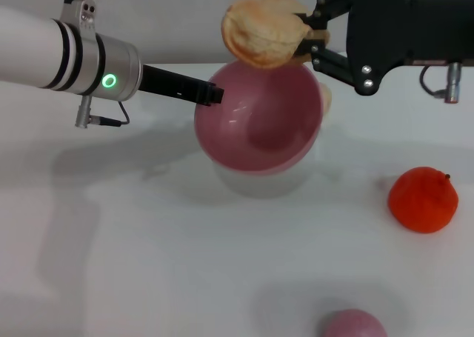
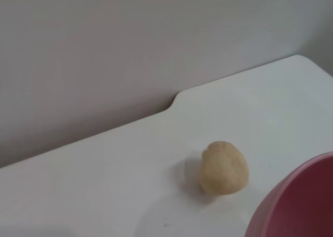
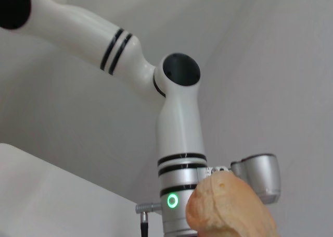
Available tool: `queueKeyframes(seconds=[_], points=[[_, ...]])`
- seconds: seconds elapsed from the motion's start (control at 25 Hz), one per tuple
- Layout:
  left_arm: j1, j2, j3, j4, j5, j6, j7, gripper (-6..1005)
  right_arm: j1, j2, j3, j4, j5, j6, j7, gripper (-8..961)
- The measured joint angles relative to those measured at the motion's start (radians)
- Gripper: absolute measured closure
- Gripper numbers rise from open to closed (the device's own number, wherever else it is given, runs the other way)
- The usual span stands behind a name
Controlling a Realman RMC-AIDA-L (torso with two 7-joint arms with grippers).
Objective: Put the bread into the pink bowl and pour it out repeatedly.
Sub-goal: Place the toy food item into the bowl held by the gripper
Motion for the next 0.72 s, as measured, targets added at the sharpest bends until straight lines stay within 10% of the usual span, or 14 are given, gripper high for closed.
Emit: queueKeyframes(seconds=[0.72], points=[[-0.014,0.002,0.014,-0.014,-0.021,0.004,-0.001,953,0.045,0.000,-0.053,0.228,-0.015,0.077,-0.099,817]])
